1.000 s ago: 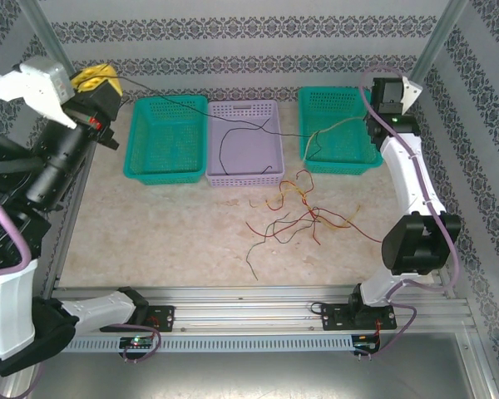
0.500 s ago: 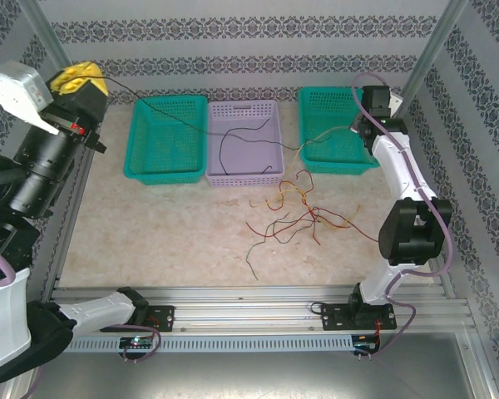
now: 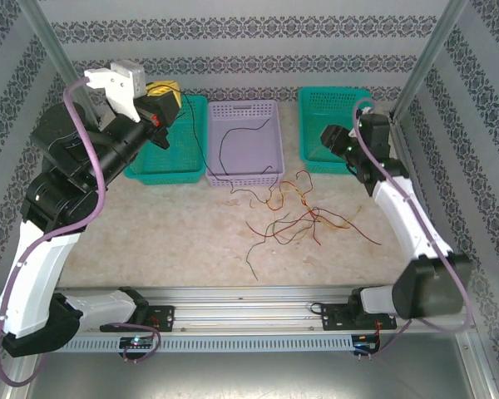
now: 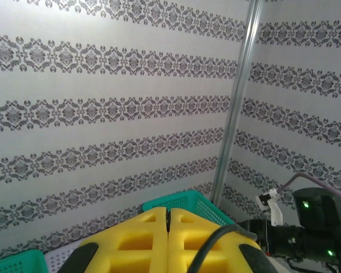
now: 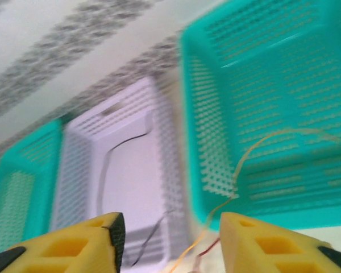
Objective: Untangle the cables
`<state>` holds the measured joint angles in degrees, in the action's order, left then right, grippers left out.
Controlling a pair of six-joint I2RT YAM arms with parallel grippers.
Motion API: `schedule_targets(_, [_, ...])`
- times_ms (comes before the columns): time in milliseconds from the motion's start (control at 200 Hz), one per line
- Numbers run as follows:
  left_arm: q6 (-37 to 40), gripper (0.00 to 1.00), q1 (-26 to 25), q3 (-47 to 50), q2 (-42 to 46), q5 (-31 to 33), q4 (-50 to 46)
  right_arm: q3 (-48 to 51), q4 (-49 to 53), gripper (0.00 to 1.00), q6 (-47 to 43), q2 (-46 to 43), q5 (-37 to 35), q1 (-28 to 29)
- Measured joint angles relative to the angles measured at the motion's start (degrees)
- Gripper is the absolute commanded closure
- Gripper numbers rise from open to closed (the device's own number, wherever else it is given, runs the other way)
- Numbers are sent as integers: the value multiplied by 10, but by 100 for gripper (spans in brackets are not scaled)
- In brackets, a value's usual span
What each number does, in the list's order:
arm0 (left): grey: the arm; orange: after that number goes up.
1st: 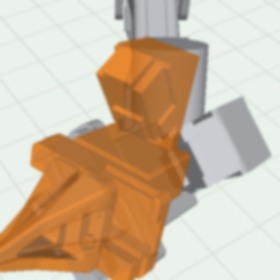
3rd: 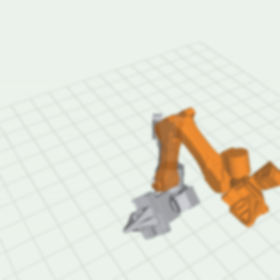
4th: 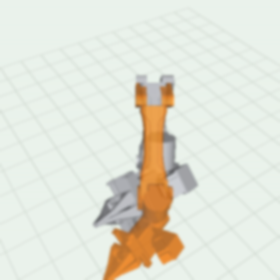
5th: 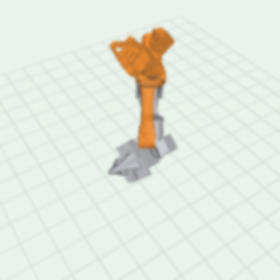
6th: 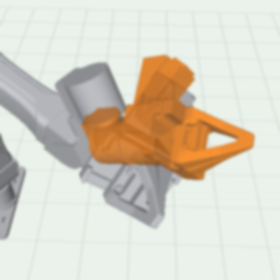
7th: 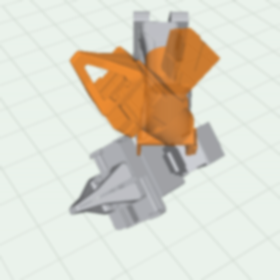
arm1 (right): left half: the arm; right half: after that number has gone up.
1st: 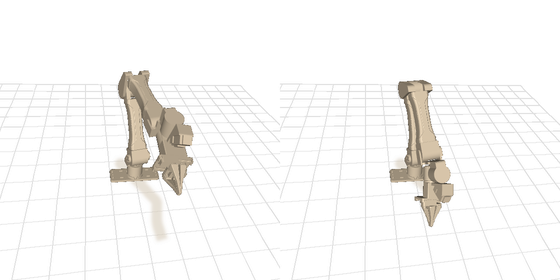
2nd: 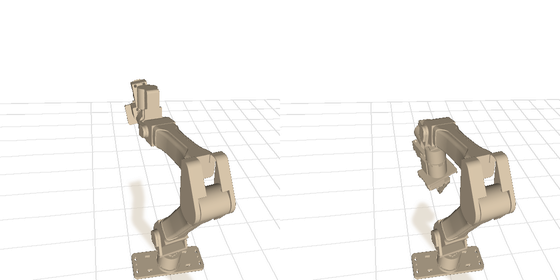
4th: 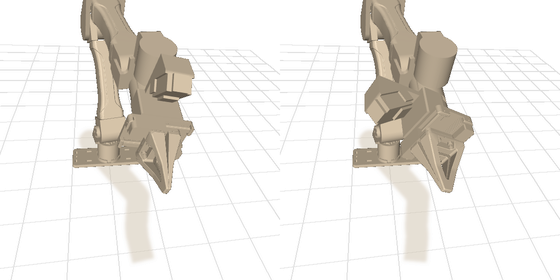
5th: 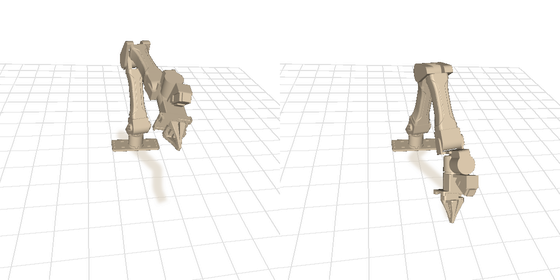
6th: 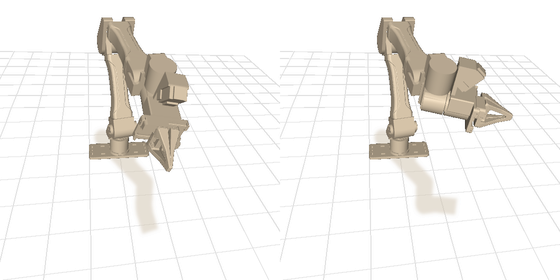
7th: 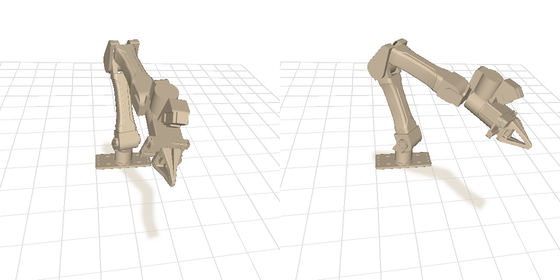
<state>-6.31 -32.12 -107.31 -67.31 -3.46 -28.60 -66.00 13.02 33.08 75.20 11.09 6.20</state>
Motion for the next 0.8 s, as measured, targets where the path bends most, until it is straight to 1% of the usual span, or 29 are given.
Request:
schedule_targets(85, [-3,100,0,-2,1,-7,3,33,-19,49,-2,-39,29,42])
schedule_targets(200, [-5,100,0,-16,0,-13,7,83,-45,48,-10,-72,62,123])
schedule_targets(300, [-4,100,0,-31,0,-12,8,133,-57,47,-24,-96,76,189])
schedule_targets(385, [-4,100,0,-40,1,-10,8,164,-52,46,-44,-116,78,228])
schedule_targets(535, [-4,100,0,-38,4,-10,9,195,-45,47,-69,-132,64,266])
schedule_targets(799, [4,100,0,-31,5,0,9,232,-10,47,-103,-118,-34,306])
